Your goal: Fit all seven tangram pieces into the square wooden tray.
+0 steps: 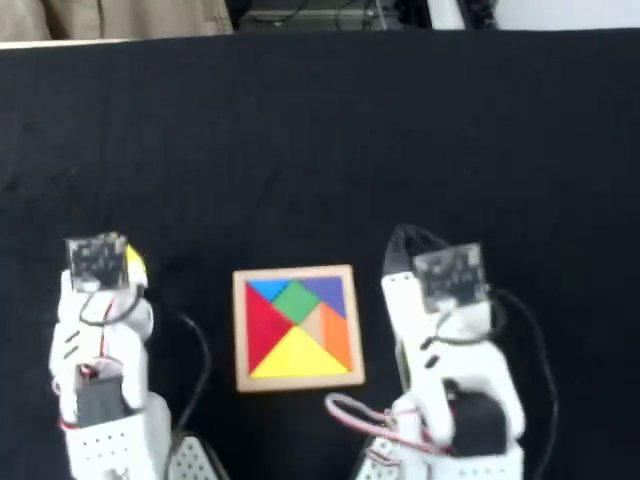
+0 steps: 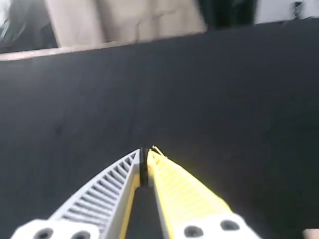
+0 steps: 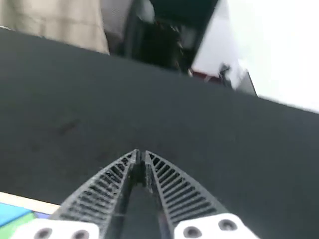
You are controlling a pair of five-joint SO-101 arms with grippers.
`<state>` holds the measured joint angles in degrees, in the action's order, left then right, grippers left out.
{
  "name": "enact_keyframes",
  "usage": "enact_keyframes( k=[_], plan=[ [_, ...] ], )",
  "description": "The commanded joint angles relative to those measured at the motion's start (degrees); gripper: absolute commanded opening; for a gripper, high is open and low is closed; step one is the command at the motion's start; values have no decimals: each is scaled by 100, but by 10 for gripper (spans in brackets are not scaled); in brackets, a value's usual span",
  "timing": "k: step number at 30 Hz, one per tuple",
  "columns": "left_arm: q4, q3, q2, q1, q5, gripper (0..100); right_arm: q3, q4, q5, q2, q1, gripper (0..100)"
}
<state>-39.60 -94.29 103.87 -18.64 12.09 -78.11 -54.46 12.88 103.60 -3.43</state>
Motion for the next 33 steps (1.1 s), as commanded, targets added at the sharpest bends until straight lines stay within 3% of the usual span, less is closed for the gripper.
enact_keyframes(
  k=[1,4,11,21,24,26,33],
  plan=[
    [-149,13,44,-321,26,45,-321,369,0,435,193,11],
    [-765,365,62,-277,9,45,-567,651,-9,435,193,11],
    [-1556,-40,62,699,0,45,-1833,993,-53,435,193,12],
    [-2075,-303,62,804,-9,44,-1851,-1196,-62,338,352,12],
    [-2778,-303,62,822,-9,40,-1851,-1873,-62,312,343,11],
    [-3402,-295,79,998,-176,40,-1851,-1908,-193,286,334,11],
    [-3341,-303,62,1051,-1090,39,-1851,-1943,-1081,303,316,11]
  ],
)
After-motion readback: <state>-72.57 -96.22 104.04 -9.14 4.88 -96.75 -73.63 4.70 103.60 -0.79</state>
